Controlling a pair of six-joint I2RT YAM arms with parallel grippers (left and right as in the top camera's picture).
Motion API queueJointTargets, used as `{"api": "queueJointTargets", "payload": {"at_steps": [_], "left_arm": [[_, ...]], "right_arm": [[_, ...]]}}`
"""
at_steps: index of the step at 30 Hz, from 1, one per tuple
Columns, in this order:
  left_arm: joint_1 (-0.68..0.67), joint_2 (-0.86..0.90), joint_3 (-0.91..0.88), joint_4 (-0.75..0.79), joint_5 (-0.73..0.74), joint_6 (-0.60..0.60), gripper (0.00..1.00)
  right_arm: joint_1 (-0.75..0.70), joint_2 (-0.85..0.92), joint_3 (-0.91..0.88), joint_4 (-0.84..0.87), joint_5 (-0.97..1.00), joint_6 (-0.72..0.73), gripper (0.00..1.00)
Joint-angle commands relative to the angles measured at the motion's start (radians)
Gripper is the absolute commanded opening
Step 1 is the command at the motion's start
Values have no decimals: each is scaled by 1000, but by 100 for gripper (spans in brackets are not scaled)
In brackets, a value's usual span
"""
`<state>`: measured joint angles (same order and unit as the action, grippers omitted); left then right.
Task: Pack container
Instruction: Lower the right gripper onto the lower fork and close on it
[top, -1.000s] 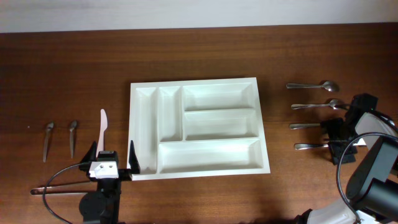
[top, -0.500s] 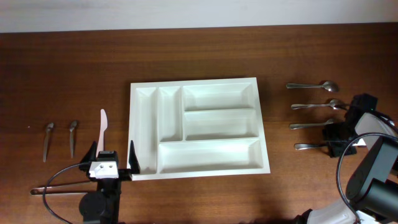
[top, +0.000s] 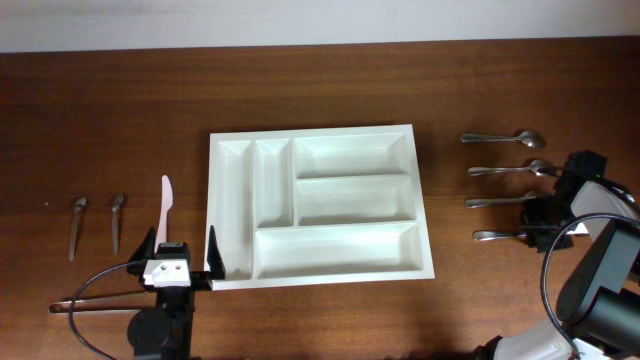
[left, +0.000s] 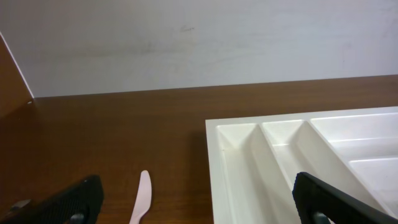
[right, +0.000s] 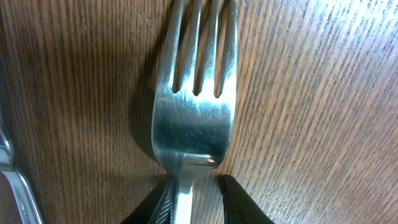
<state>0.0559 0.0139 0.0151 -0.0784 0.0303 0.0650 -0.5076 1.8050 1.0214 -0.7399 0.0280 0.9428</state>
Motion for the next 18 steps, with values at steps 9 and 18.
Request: {"api": "queueJointTargets", "payload": {"at_steps": [9, 18], "left_arm": [[6, -8, -6, 0, 8, 19, 99], [6, -8, -6, 0, 8, 19, 99]], "right_arm": [[3, 50, -56, -10, 6, 5, 9], [3, 49, -54, -7, 9, 5, 4]]}}
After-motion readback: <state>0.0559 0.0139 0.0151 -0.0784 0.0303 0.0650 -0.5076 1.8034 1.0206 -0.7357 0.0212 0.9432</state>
